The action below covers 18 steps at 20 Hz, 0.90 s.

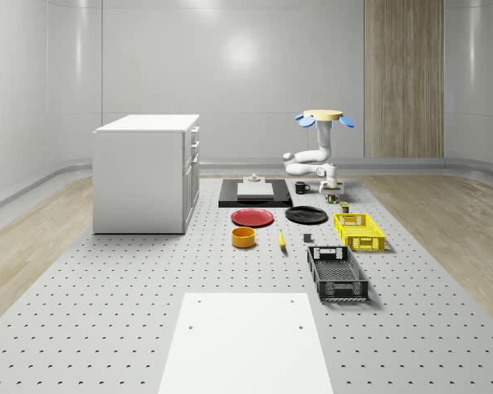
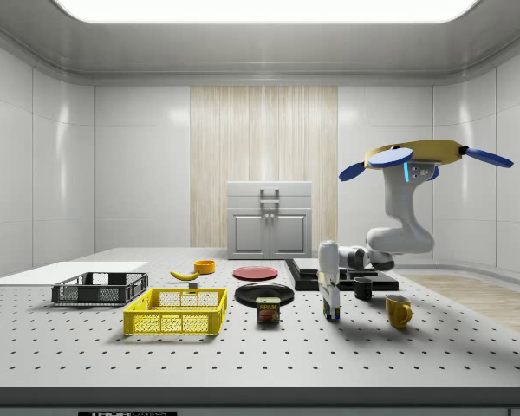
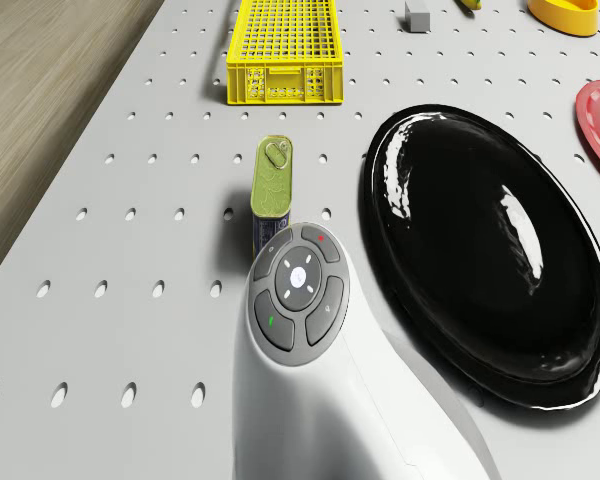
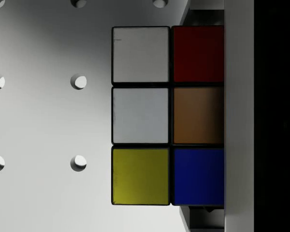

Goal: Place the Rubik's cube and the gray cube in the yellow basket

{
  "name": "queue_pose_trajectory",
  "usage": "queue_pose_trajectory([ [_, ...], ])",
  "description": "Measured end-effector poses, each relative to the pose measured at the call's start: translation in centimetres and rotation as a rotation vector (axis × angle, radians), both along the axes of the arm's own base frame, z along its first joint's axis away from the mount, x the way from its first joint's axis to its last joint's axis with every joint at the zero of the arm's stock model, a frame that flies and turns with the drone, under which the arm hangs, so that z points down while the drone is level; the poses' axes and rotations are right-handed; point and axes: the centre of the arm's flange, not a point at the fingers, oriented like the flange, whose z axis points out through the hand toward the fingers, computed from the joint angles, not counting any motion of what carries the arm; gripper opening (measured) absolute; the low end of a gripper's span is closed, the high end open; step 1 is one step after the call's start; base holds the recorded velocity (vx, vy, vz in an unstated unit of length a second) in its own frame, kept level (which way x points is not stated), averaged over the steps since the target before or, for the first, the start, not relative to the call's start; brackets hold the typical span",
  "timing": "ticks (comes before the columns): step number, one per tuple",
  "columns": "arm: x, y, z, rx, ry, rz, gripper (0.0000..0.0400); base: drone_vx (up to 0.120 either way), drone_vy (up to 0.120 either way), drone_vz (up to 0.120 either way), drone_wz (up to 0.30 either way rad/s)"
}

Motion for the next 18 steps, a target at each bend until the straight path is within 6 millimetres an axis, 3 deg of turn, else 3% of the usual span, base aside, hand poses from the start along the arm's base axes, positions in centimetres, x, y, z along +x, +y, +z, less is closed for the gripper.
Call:
queue_pose_trajectory([
  [3, -0.1, 0.0, 0.06, 0.0, 0.0, 0.0, 0.04, 0.0, 0.0, 0.0, 0.0],
  [9, -0.17, 0.0, 0.11, 0.0, 0.0, 0.0, 0.0342, 0.0, 0.0, 0.0, 0.0],
  [18, -0.19, 0.0, 0.12, 0.0, 0.0, 0.0, 0.0327, 0.0, 0.0, 0.0, 0.0],
])
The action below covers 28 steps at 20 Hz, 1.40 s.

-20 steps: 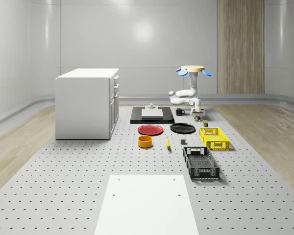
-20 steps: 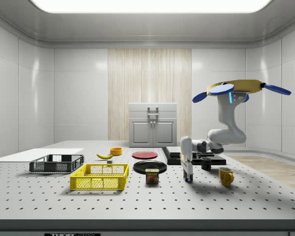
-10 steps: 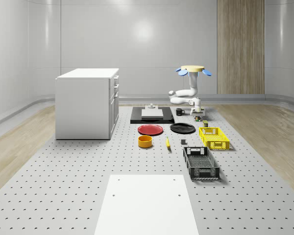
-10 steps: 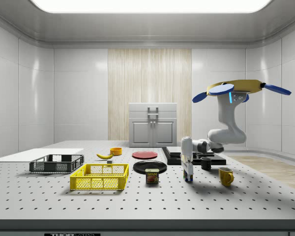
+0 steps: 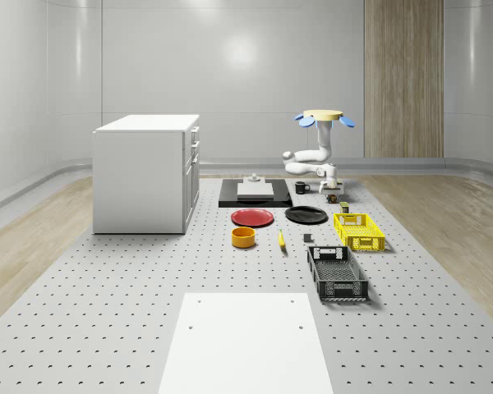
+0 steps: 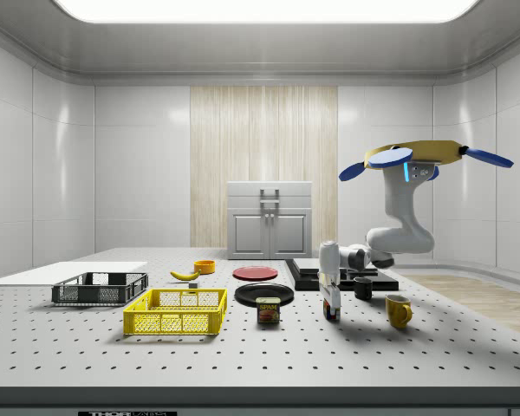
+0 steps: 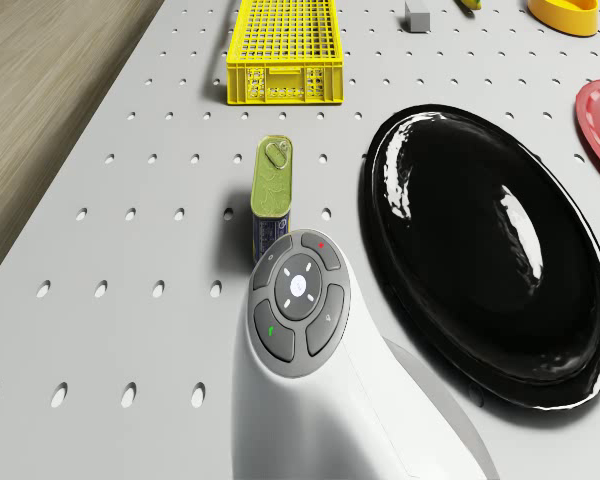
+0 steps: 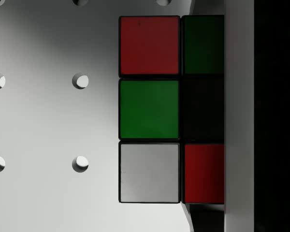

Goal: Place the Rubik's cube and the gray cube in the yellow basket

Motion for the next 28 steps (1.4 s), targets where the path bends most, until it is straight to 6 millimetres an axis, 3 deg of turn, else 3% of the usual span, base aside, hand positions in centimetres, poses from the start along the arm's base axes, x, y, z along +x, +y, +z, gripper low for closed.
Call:
queue_pose_trajectory([
  [9, 0.0, 0.0, -2.3, 0.0, 0.0, 0.0, 0.0325, 0.0, 0.0, 0.004, 0.0],
  [19, 0.0, 0.0, -4.7, 0.0, 0.0, 0.0, 0.0325, 0.004, 0.0, 0.12, 0.0],
  [24, 0.0, 0.0, -4.9, 0.0, 0.0, 0.0, 0.0325, 0.12, 0.0, 0.12, 0.0],
  [28, 0.0, 0.0, -5.0, 0.0, 0.0, 0.0, 0.0325, 0.12, 0.0, 0.0, 0.0],
])
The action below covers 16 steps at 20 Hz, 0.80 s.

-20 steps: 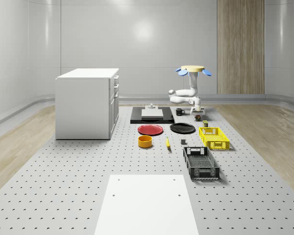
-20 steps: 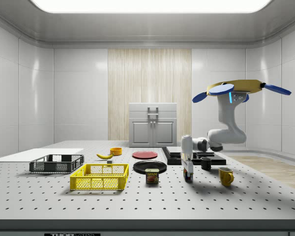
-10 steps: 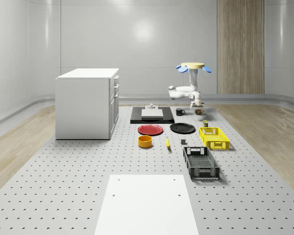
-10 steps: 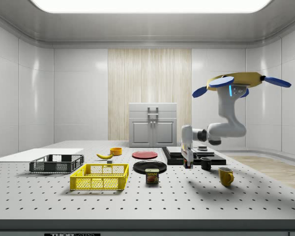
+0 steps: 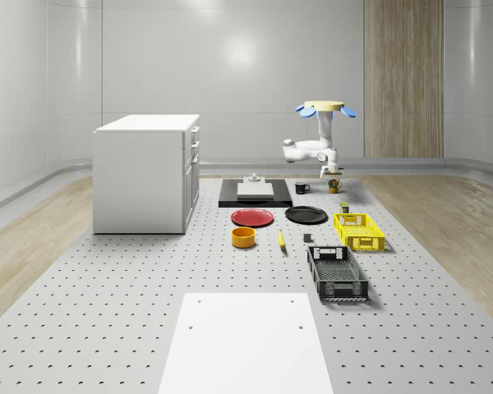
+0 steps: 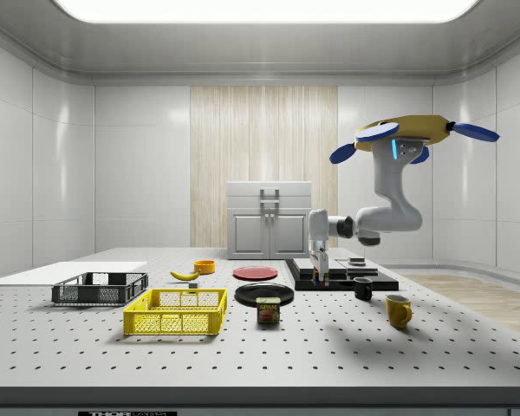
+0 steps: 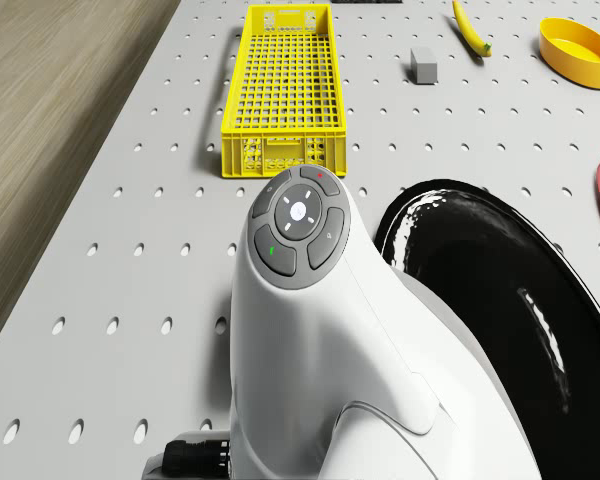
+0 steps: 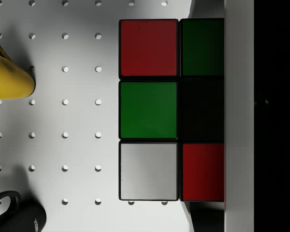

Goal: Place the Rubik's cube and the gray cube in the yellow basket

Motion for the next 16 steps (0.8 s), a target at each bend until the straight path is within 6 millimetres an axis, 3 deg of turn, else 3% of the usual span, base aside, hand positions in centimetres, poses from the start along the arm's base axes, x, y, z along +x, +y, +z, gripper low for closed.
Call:
queue_pose_trajectory([
  [16, 0.0, 0.0, -0.04, 0.0, 0.0, 0.0, 0.0325, 0.12, 0.0, 0.0, 0.0],
])
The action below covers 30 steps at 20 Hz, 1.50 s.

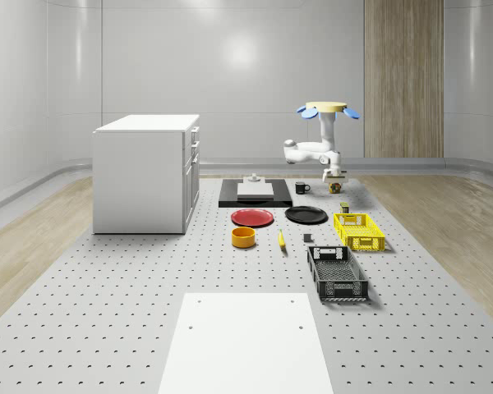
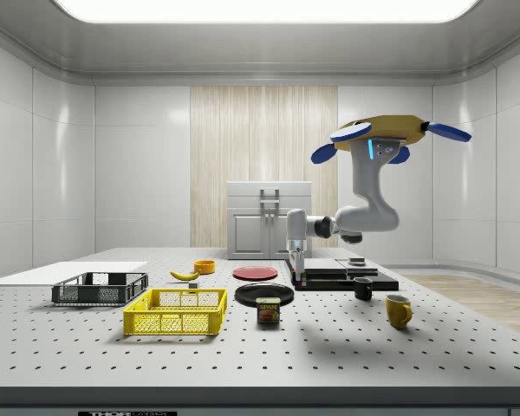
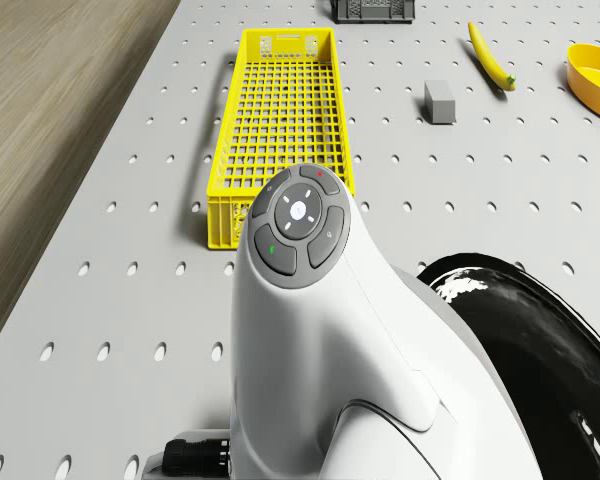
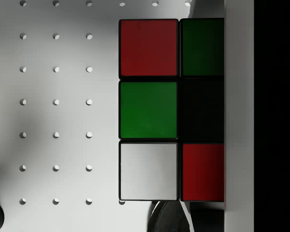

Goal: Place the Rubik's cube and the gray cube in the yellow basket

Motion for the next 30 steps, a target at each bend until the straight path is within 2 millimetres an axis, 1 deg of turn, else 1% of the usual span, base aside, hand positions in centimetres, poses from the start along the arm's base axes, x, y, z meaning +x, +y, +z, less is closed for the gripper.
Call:
queue_pose_trajectory([
  [30, 0.0, 0.0, 0.0, 0.0, 0.0, 0.0, 0.0325, 0.12, 0.0, 0.0, 0.0],
])
